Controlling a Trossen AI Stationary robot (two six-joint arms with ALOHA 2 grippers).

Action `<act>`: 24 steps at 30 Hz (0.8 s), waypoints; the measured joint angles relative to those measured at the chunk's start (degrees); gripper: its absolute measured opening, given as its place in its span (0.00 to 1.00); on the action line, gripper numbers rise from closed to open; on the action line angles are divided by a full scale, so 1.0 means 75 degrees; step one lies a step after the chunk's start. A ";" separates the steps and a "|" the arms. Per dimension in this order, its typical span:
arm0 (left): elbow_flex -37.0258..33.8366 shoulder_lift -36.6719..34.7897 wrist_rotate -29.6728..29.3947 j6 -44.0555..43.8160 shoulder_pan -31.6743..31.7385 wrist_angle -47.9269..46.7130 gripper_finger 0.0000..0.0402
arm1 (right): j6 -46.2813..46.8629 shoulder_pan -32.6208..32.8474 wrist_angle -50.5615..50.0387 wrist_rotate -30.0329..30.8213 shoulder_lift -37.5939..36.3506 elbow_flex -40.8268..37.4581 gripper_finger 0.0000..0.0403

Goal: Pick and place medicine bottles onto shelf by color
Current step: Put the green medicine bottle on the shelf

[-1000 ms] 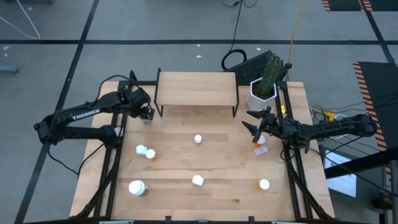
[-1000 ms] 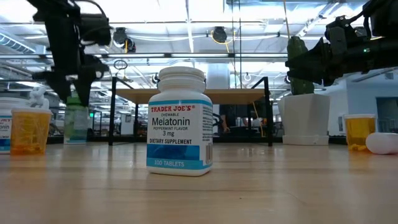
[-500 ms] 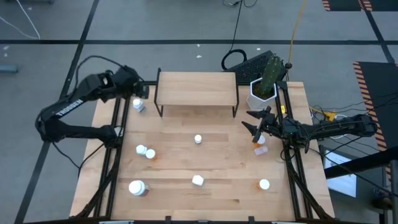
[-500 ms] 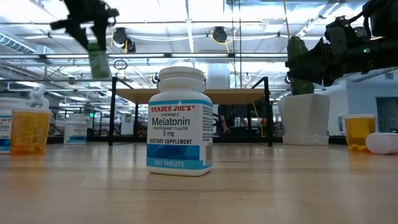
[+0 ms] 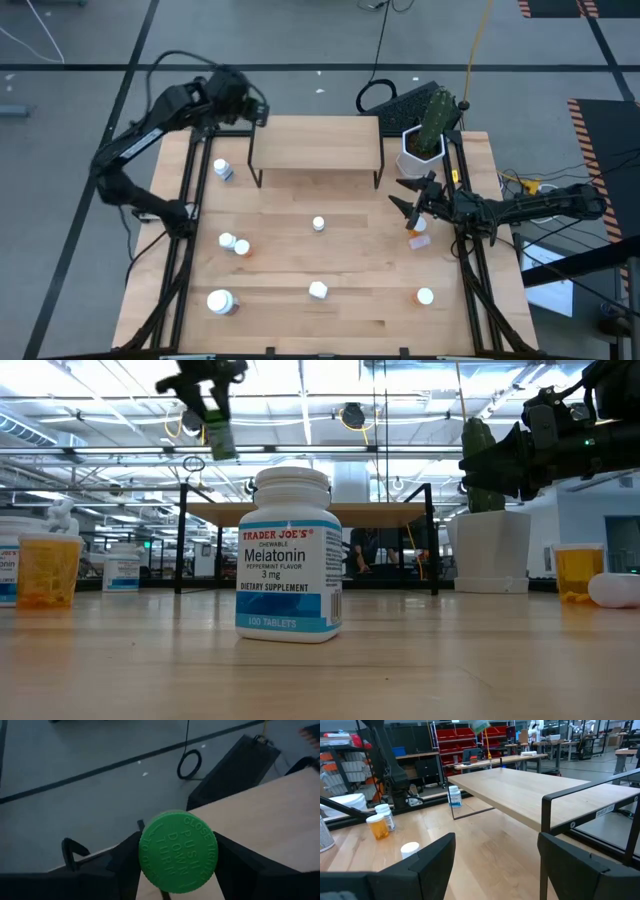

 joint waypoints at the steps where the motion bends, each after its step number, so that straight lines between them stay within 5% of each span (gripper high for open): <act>1: 0.0114 0.0211 0.0004 0.0036 0.0056 -0.0013 0.54 | 0.0016 0.0000 0.0001 0.0003 0.0002 0.0000 0.69; 13: 0.0316 0.1882 0.1336 0.0124 0.0852 0.0146 0.51 | 0.0257 -0.0175 -0.0137 0.0003 0.0107 0.0001 0.69; 24: 0.0316 0.2294 0.1461 0.0157 0.1233 0.0092 0.59 | 0.0278 -0.0175 -0.0140 0.0003 0.0352 -0.0001 0.69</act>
